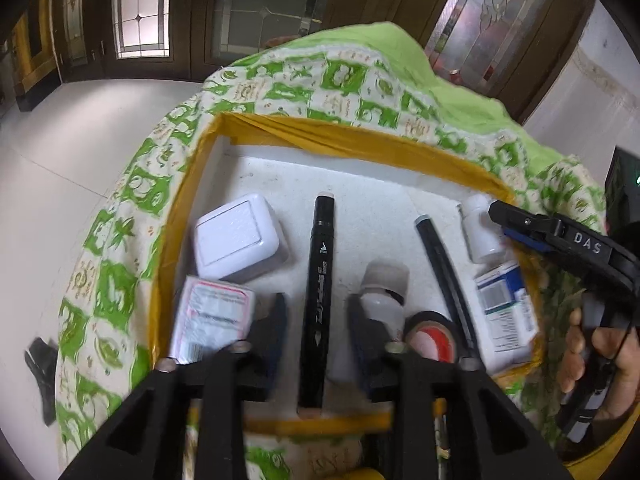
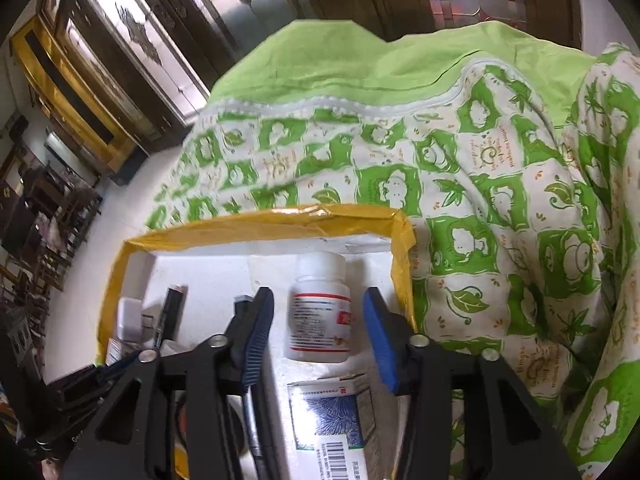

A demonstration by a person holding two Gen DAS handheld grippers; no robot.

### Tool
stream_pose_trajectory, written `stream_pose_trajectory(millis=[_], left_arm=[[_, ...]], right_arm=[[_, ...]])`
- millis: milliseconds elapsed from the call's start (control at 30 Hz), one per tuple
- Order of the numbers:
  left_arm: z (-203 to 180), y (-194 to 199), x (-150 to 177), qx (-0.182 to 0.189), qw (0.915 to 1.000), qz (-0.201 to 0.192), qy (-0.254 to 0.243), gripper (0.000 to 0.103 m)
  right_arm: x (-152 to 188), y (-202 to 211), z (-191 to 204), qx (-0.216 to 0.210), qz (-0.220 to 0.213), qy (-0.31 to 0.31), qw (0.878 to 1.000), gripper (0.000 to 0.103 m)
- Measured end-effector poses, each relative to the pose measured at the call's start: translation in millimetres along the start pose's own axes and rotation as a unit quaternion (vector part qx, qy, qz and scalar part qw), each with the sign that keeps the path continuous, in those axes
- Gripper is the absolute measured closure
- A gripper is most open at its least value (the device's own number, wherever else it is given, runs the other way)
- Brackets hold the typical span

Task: Organize rigid objects
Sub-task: 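Lower and release the marker in the tray with the left tool while the right tool releases the bottle, then grasp yellow tape roll with left tool while right tool grasps black gold-banded tube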

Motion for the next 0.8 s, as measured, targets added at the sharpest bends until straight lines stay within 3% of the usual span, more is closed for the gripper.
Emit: stream_pose_trajectory(millis=[33,100,267,433,533,667,800], left_arm=[[-1,6,2,0.005,0.9999,-0.008,0.003,0.044],[-6,24,11,0.016,0.9994,-0.032,0.006,0.036],[-15,51,50,0.017,0.9989,-0.043,-0.006,0.031],[-21,51,92,-0.018,0.9991,-0.018,-0.033,0.029],[-27,52,101,-0.006,0.9995,-0.013,-0.03,0.029],[-27,58,109,-0.005,0.9995,-0.024,-0.019,0.029],[-19,61,116,-0.003,0.9996,-0.025,0.012,0.029]], right_arm=[[0,5,-2,-0.003,-0.006,-0.006,1.0,0.054],[3,19,-6,-0.015,-0.021,-0.021,0.999,0.05],[16,55,-15,-0.046,-0.045,-0.056,0.996,0.04],[46,87,-20,-0.046,-0.067,-0.063,0.995,0.032],[65,100,-23,-0.041,-0.075,-0.061,0.994,0.024],[98,103,-24,-0.043,-0.048,-0.06,0.996,0.024],[123,96,-18,-0.071,-0.004,-0.06,0.996,0.024]])
Point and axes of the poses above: each gripper's, at about its wrist camera, not at the fingertips, and y roughly against the way its jaws point, z to its left, x to its underside, the point moved 3 cm from there along -y, roughly the way its jaws point, and after that the axes turned 14 degrees about x, right-handed, at the moved point
